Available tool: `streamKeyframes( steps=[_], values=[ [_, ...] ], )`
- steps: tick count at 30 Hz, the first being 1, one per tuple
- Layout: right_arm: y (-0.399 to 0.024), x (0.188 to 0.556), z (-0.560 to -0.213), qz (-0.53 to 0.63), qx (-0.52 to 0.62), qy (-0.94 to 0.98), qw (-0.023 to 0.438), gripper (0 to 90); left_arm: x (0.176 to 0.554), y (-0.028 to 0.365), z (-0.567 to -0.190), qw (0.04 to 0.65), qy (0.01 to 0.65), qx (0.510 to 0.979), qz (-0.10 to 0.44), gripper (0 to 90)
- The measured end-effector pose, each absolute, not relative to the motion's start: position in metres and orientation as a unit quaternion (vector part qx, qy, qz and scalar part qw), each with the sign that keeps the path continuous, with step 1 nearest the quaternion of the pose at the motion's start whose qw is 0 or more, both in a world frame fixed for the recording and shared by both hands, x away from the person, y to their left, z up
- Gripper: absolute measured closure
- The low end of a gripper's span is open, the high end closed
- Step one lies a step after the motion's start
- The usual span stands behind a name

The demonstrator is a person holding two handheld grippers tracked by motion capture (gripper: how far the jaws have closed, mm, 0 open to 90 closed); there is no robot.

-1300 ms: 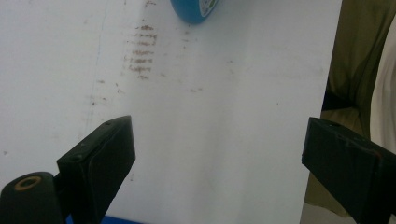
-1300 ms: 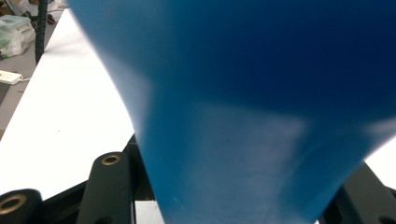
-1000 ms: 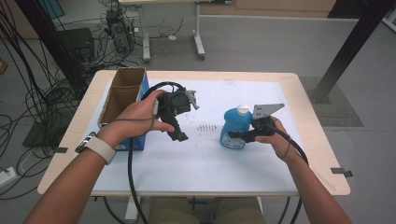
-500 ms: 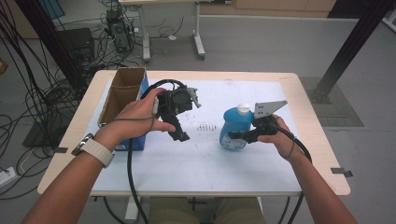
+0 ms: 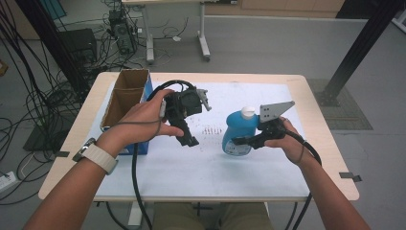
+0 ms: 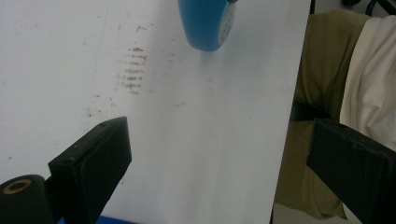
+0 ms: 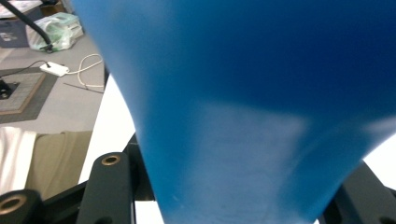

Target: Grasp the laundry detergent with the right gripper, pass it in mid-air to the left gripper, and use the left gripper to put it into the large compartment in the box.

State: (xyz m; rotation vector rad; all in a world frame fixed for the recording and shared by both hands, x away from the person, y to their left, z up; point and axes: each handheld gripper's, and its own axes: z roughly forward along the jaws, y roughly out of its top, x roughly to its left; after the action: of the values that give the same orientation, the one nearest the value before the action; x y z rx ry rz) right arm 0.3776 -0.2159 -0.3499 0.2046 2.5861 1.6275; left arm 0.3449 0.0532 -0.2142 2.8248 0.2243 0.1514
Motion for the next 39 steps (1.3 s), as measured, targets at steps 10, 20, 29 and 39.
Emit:
streamKeyframes(
  steps=[10, 20, 29, 39],
  values=[
    [-0.208, 0.371, -0.344, 0.532, 0.047, 0.845, 0.027, 43.3, 0.342, 0.046, -0.209, 0.151, 0.075, 0.984, 0.049, 6.4],
    [-0.199, 0.366, -0.34, 0.529, 0.025, 0.848, 0.017, 43.3, 0.339, 0.04, -0.205, 0.154, 0.062, 0.985, 0.047, 6.3],
    [-0.19, 0.365, -0.341, 0.526, 0.017, 0.85, 0.007, 43.3, 0.339, 0.033, -0.203, 0.161, 0.055, 0.984, 0.045, 6.3],
    [-0.184, 0.365, -0.342, 0.525, 0.011, 0.851, 0.002, 43.3, 0.339, 0.025, -0.204, 0.165, 0.048, 0.984, 0.04, 6.1]
  ],
)
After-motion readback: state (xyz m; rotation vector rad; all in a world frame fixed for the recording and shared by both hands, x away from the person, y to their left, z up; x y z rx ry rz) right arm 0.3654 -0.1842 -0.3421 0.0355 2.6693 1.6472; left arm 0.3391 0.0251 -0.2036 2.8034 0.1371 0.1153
